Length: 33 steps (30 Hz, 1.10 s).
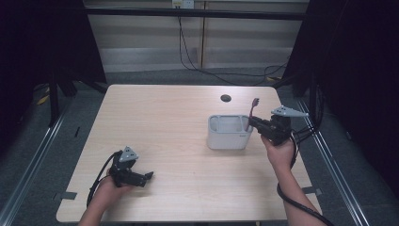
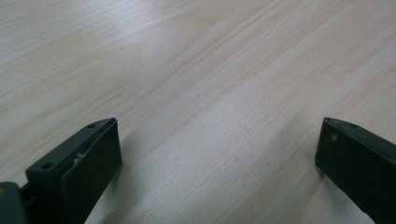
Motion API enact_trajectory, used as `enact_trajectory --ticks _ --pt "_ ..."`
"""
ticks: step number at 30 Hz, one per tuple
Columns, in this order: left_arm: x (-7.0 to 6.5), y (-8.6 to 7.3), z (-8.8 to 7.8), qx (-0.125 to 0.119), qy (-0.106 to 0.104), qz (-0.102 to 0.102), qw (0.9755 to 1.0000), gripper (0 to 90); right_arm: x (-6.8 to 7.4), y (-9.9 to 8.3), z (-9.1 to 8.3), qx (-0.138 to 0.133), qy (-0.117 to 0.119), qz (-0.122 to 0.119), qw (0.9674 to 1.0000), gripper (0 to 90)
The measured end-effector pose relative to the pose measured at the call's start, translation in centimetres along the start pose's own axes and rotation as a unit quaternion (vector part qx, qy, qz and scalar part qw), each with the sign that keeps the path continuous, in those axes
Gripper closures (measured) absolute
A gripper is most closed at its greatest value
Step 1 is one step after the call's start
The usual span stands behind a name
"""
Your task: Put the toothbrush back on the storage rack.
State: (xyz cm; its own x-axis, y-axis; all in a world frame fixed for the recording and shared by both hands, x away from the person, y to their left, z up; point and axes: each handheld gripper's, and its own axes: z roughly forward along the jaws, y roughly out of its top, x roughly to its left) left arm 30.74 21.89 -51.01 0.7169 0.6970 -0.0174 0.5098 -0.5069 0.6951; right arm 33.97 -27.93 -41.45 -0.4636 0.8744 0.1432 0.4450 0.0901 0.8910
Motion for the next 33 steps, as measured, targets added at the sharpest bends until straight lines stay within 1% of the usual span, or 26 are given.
enact_trajectory --ticks 2,5,12,14,20,22,24,26,28,33 --pt "-0.02 -0.01 -0.04 0.001 0.001 0.000 1.0000 0.0 -0.01 -0.08 -0.02 0.001 -0.001 -0.002 1.0000 81.0" --pt "-0.04 -0.04 -0.01 -0.002 0.000 0.000 1.0000 0.1 -0.08 -0.15 -0.08 0.002 -0.002 0.002 1.0000 80.9" --pt "-0.04 -0.04 -0.01 -0.002 0.000 0.000 1.0000 0.1 -0.26 -0.53 -0.11 0.010 -0.004 0.001 0.9999 80.8" --pt "-0.04 -0.05 -0.01 -0.002 0.001 0.000 1.0000 0.1 -0.32 -0.63 -0.14 0.014 -0.004 0.005 0.9999 80.7" --pt "-0.04 -0.04 -0.01 -0.002 0.000 0.000 1.0000 0.1 -0.25 -0.57 -0.20 0.015 -0.007 0.002 0.9999 80.6" --pt "-0.04 -0.04 -0.01 -0.002 0.000 0.000 1.0000 0.1 -0.22 -0.62 -0.19 0.015 -0.009 0.006 0.9998 80.4" --pt "-0.03 -0.04 -0.02 -0.001 -0.001 0.000 1.0000 0.1 -0.23 -0.67 -0.19 0.013 -0.011 0.008 0.9998 77.1" --pt "-0.04 -0.04 -0.01 -0.002 0.001 0.000 1.0000 0.1 -0.24 -0.72 -0.24 0.012 -0.015 0.012 0.9998 70.8" --pt "-0.04 -0.04 -0.01 -0.002 0.000 0.000 1.0000 0.1 -0.27 -0.77 -0.30 0.011 -0.023 0.010 0.9996 64.0" --pt "-0.02 -0.03 -0.03 -0.001 -0.001 0.000 1.0000 0.1 -0.54 -0.96 -0.71 0.003 -0.028 0.016 0.9995 52.7"
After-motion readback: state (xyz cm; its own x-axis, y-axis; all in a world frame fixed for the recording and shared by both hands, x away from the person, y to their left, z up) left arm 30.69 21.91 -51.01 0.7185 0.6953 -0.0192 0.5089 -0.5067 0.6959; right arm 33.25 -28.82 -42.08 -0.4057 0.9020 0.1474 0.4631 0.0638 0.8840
